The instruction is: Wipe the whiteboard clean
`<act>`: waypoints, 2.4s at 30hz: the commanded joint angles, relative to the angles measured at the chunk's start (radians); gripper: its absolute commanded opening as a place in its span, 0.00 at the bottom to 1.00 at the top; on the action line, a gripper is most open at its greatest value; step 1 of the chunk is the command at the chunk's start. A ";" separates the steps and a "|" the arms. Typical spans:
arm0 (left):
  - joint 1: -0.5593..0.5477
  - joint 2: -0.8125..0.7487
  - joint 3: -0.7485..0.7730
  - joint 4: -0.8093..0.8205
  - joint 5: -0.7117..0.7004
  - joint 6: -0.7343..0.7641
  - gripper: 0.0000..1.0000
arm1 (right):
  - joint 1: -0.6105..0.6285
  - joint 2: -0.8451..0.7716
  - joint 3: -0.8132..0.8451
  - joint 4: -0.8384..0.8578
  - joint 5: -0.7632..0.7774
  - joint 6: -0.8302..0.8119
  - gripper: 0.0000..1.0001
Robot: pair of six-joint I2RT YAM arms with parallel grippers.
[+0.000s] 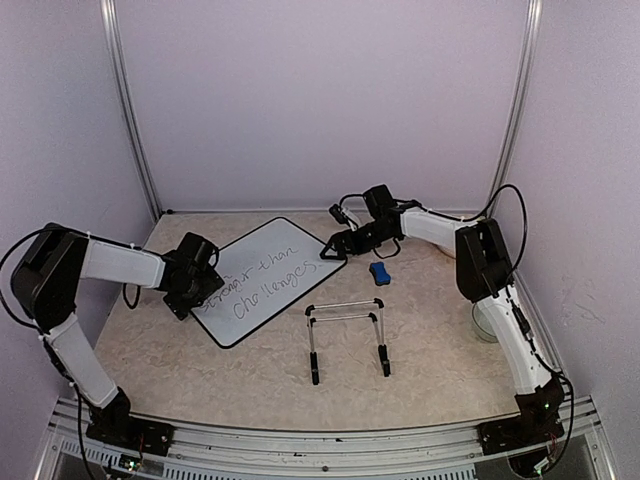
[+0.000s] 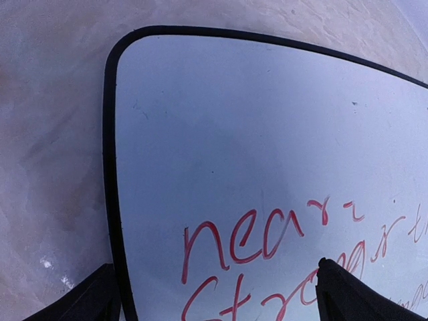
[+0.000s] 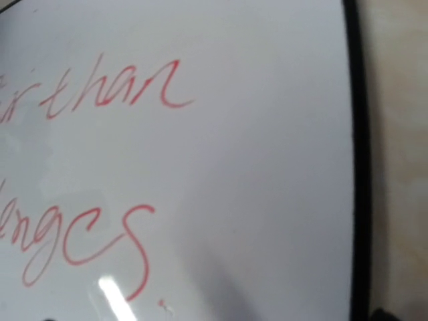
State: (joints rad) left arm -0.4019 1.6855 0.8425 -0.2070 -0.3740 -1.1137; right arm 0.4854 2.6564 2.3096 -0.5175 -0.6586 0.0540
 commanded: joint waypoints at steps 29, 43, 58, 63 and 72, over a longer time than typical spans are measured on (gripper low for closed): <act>0.008 0.014 0.017 0.244 0.192 0.170 0.99 | 0.053 -0.394 -0.421 0.088 0.038 0.111 1.00; 0.020 -0.119 -0.064 0.145 0.197 0.052 0.99 | -0.019 -0.195 -0.193 -0.018 0.236 0.179 1.00; 0.011 0.007 -0.053 0.140 0.254 -0.035 0.99 | -0.022 -0.141 -0.125 -0.113 0.280 0.169 1.00; 0.010 0.040 -0.064 0.197 0.305 -0.048 0.99 | -0.022 -0.119 -0.111 -0.141 0.270 0.177 1.00; 0.000 0.028 -0.073 0.256 0.324 -0.033 0.99 | 0.012 -0.111 -0.111 -0.175 0.187 0.146 1.00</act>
State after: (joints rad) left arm -0.3878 1.6825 0.7956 0.0536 -0.1162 -1.1404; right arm 0.4679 2.5210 2.1815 -0.6498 -0.4118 0.2222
